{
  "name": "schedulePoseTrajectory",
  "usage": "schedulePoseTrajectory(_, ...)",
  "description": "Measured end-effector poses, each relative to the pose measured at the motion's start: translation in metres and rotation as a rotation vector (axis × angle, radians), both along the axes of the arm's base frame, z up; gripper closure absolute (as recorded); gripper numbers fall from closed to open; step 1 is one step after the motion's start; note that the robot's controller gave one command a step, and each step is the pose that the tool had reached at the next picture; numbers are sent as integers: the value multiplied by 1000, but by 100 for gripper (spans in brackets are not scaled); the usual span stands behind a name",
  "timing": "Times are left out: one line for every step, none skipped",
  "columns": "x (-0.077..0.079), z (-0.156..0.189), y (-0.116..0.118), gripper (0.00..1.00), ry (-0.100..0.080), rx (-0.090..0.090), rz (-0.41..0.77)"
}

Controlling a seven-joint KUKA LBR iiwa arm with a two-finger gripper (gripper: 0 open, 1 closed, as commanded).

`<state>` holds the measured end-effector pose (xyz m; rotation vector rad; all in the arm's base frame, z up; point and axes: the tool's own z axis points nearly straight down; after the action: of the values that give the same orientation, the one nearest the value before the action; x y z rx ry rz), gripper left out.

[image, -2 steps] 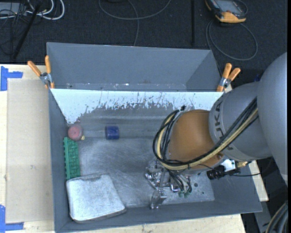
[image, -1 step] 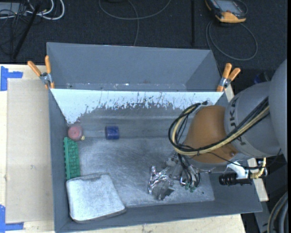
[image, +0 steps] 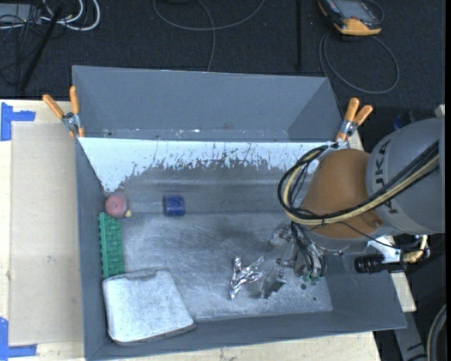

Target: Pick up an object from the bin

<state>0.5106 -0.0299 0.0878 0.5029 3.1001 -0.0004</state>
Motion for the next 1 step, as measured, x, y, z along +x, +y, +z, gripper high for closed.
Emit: schedulePoseTrajectory(0,-16,33,0,-1,-3,-95)
